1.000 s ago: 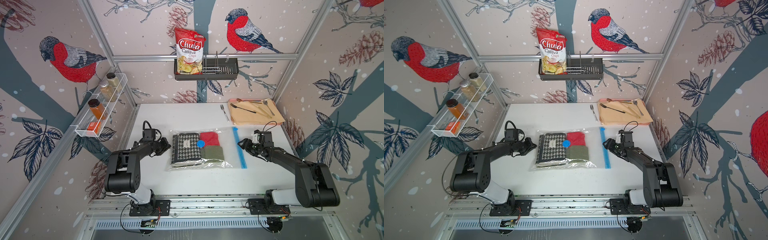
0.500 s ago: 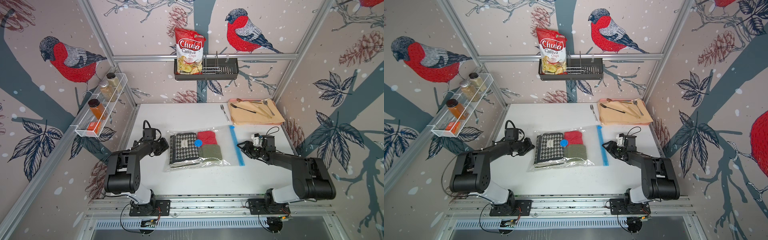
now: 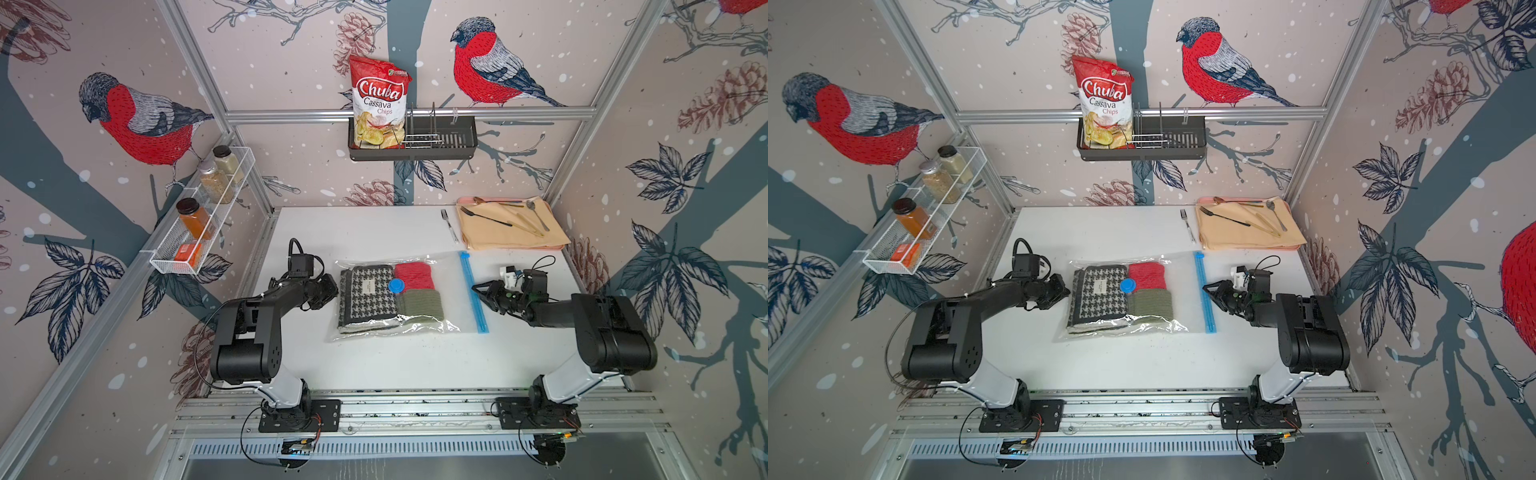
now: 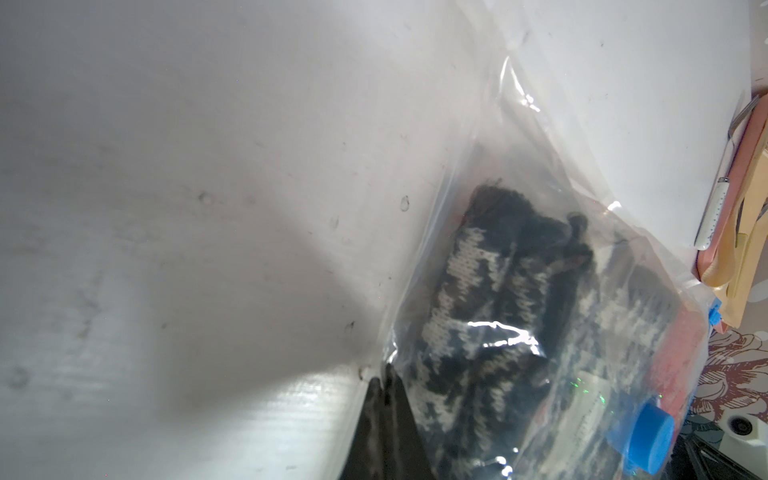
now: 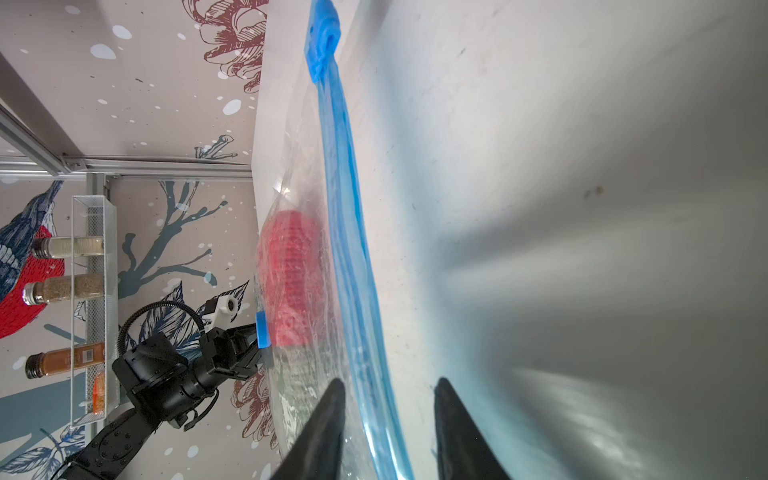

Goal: Take the scarf out of the vacuum bag
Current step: Adjust the scarf in the vacuum bag.

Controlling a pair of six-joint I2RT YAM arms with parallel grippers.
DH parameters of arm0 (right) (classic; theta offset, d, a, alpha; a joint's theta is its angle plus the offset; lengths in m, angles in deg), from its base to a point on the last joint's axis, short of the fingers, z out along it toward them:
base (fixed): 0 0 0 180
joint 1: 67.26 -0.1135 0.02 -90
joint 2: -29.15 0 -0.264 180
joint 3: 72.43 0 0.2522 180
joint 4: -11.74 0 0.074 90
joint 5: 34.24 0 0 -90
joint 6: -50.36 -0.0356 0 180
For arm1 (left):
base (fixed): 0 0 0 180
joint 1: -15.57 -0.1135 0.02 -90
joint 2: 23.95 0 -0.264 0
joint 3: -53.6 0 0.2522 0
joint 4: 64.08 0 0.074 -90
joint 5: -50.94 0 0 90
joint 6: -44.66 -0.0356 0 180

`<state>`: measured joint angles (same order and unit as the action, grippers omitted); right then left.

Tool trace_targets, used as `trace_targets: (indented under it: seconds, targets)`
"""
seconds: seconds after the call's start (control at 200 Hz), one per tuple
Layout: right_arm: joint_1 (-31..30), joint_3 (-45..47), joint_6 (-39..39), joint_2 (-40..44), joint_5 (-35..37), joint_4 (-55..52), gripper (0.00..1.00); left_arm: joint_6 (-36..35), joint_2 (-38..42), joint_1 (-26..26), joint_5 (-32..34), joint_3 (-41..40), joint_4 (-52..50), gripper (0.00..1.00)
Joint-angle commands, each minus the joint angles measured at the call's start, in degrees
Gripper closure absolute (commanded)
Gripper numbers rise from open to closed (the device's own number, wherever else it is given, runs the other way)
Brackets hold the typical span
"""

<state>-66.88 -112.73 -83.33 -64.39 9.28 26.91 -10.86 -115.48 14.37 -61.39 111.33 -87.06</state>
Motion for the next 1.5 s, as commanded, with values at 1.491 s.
trace_targets:
  seconds: [1.491]
  targets:
    - [-19.6,-15.0,15.1,-1.7,34.1,-29.8,1.0,1.8,18.8,16.7,-1.5,20.1,-4.6,1.0]
